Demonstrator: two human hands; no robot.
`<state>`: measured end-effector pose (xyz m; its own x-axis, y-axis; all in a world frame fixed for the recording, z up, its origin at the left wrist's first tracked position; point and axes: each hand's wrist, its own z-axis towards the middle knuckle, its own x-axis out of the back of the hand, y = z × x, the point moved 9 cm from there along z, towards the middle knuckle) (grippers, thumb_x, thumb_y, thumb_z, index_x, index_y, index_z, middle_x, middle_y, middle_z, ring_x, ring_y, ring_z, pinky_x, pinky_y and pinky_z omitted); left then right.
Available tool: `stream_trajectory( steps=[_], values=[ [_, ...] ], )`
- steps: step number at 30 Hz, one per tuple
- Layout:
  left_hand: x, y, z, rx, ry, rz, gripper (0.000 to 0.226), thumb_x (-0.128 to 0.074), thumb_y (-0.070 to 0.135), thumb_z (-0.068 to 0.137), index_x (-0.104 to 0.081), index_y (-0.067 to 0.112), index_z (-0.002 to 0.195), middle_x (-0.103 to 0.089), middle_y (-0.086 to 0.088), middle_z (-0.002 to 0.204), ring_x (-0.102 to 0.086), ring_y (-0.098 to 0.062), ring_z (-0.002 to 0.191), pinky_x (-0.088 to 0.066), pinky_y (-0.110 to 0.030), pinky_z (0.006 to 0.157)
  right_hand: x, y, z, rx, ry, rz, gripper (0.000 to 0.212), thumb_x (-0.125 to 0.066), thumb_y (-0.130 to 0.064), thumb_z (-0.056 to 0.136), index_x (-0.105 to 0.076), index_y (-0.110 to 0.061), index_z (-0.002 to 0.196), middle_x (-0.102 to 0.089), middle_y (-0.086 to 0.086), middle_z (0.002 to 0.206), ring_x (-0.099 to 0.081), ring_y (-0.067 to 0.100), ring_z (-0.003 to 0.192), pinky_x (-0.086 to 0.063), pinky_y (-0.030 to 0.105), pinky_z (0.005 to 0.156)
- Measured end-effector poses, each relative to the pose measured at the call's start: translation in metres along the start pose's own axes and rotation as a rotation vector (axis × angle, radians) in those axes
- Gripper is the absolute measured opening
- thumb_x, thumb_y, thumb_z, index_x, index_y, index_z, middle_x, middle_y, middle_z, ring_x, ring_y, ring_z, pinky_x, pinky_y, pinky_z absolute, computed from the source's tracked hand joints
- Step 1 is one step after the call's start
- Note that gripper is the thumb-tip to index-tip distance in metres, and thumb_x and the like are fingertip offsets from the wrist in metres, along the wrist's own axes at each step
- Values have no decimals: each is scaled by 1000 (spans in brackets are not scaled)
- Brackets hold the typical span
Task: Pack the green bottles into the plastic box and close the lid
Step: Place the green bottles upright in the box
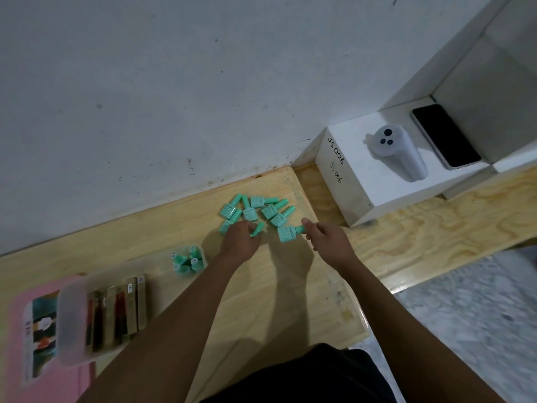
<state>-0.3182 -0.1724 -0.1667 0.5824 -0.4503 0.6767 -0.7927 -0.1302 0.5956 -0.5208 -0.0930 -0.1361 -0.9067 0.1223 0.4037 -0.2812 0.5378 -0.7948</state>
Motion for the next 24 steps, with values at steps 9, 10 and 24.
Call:
stream_trajectory(
  steps=[9, 10, 24],
  values=[
    [30, -12, -35, 210, -61, -743, 35, -66, 19, 88, -59, 4, 118, -67, -11, 111, -67, -24, 96, -58, -37, 78, -23, -19, -13, -1, 8, 146, 42, -57, -46, 93, -74, -9, 84, -67, 0, 75, -54, 12, 63, -50, 35, 66],
    [39, -16, -42, 197, -31, -765, 35, -66, 21, 88, -60, 5, 118, -67, -11, 112, -67, -23, 96, -58, -37, 78, -28, -22, -16, 12, 10, 143, 42, -57, -46, 93, -73, -8, 81, -67, 1, 74, -54, 12, 63, -50, 35, 66],
    [152, -94, -143, -4, 543, -398, 13, -71, 31, 81, -64, 22, 86, -66, -2, 85, -63, -15, 73, -48, -21, 64, -153, -114, -74, 645, -88, -476, 40, -55, -50, 92, -68, -17, 73, -60, -4, 68, -53, 12, 62, -41, 31, 56]
  ],
)
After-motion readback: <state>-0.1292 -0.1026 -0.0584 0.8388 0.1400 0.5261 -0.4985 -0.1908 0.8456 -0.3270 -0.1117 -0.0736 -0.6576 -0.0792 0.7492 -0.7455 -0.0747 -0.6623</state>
